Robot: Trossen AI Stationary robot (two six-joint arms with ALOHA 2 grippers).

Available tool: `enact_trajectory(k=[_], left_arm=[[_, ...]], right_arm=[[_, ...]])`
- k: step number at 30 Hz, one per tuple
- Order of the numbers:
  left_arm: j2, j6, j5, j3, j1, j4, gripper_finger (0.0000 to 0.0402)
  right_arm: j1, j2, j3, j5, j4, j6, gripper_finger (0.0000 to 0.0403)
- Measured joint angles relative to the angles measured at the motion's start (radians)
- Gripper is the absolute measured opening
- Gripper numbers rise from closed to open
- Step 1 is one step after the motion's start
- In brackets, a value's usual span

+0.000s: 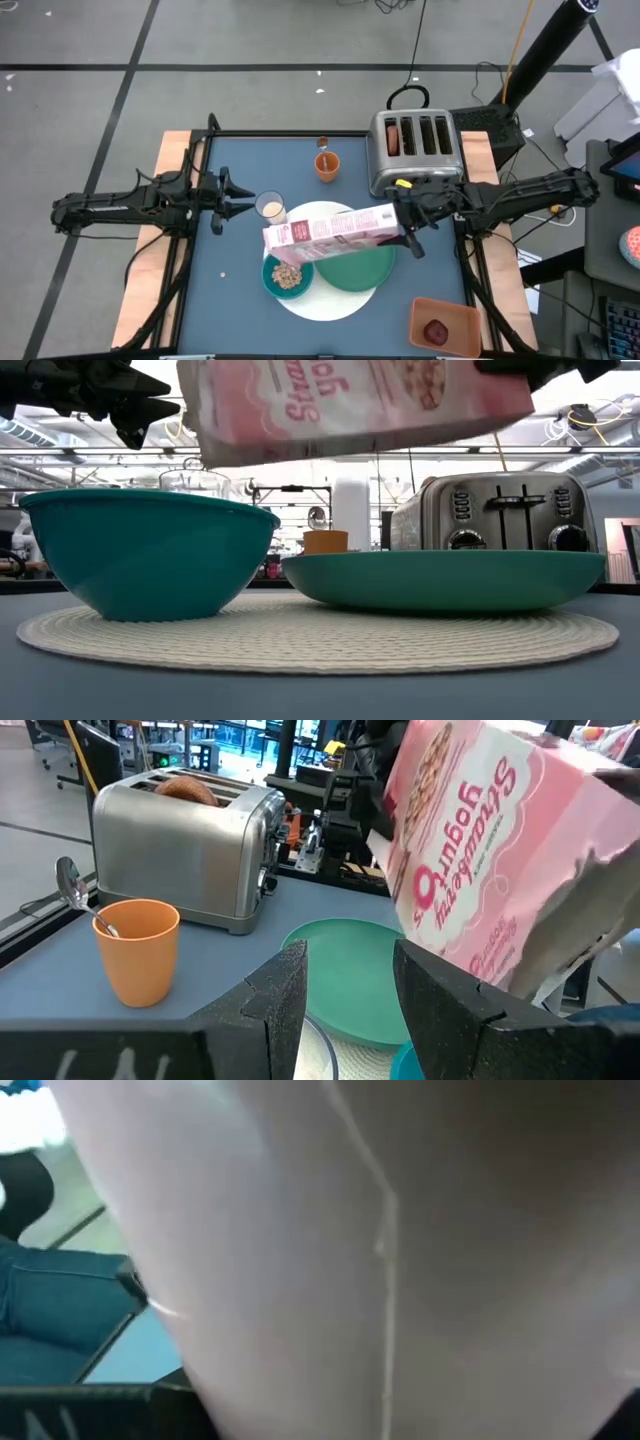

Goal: Arrange a breakfast setting
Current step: Pour the cereal from the cereal box into the blue bowl

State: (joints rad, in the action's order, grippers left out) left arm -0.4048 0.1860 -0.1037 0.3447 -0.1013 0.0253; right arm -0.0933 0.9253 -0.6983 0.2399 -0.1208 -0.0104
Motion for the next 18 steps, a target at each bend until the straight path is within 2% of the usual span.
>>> enact_trajectory(k=[3, 18], left_arm=[[0.0, 0.0, 0.0, 0.0, 0.0, 0.0, 0.0157], [0.0, 0.0, 0.0, 0.0, 0.0, 0.0, 0.0157]], right_arm=[[0.0, 0.003, 0.003, -0.001, -0.042, -0.004, 0.0213], [-0.001, 0.003, 0.003, 0.002, -0.019, -0.003, 0.0213]])
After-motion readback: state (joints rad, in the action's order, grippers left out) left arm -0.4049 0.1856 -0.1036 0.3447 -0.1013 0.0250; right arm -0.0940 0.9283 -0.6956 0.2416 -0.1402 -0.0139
